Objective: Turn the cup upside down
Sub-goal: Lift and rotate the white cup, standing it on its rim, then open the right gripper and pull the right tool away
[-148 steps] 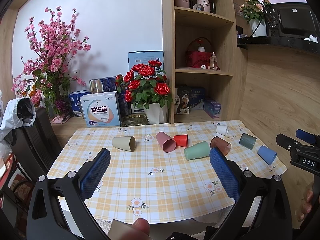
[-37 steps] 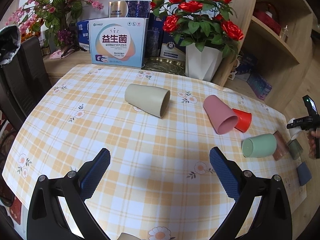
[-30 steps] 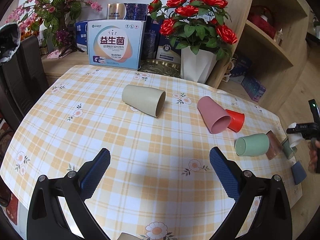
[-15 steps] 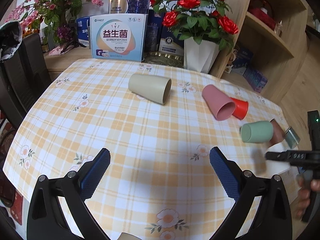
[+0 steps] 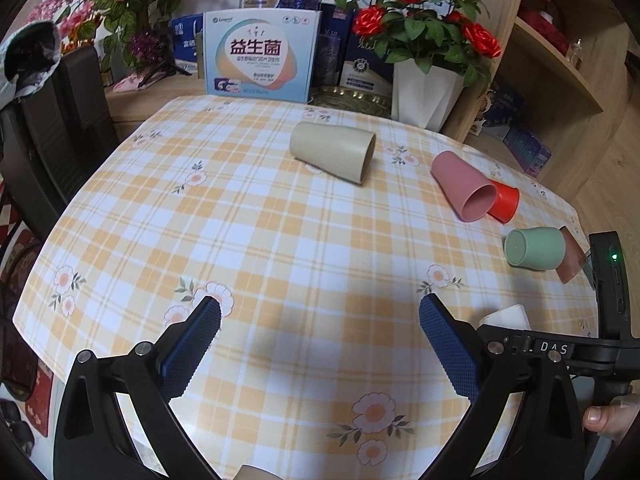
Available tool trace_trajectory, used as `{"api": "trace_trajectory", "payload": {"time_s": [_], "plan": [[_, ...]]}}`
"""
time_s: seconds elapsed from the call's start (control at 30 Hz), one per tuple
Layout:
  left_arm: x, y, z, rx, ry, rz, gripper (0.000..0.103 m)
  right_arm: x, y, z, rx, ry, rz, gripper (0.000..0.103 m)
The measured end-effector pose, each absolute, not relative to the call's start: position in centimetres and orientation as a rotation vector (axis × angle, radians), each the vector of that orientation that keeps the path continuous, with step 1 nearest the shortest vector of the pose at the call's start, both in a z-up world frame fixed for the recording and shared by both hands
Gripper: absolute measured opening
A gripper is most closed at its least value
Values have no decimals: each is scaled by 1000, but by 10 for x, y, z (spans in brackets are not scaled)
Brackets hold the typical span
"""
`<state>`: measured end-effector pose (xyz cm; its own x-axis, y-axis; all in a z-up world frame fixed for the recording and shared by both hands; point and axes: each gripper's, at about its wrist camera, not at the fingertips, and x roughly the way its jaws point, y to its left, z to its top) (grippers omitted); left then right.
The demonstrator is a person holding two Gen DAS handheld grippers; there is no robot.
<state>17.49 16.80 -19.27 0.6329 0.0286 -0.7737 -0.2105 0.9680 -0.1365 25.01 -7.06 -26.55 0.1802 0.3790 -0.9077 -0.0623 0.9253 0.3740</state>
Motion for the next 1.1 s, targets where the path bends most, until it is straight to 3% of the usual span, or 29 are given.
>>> {"api": "trace_trajectory", "payload": {"time_s": [0.93, 1.0, 1.1], "plan": [[175, 161, -201, -231, 921, 121, 97, 244, -59, -268, 220, 1324, 372, 56], [175, 160, -201, -231, 923, 121, 97, 243, -59, -262, 219, 1302, 401, 62], [175, 160, -200, -232, 928, 125, 97, 243, -60, -255, 220, 1275, 435, 79]]}}
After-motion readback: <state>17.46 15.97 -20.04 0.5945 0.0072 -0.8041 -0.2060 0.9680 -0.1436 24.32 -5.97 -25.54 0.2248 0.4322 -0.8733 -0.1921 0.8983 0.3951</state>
